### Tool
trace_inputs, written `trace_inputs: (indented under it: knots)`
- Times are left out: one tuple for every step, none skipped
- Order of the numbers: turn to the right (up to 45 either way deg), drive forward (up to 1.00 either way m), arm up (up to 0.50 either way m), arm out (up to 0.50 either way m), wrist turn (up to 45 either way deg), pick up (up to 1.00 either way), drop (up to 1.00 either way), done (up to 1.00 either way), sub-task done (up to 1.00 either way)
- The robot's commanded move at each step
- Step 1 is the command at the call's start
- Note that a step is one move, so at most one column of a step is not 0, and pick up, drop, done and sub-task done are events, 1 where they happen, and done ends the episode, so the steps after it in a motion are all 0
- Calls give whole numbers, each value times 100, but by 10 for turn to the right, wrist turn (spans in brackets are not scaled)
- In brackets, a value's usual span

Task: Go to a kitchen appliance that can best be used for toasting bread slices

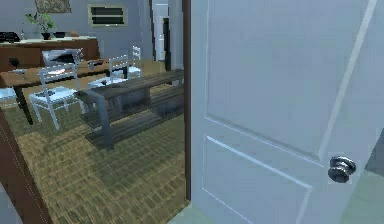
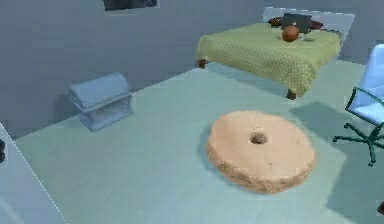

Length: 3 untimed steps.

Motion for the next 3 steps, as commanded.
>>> trace_inputs:
  knots:
    - [0, 85, 0, 0, 0, 0, 0, 0, 0]
    - [-450, 0, 0, 0, 0, 0, 0, 0, 0]
    - [-30, 0, 0, 0, 0, 0, 0, 0, 0]
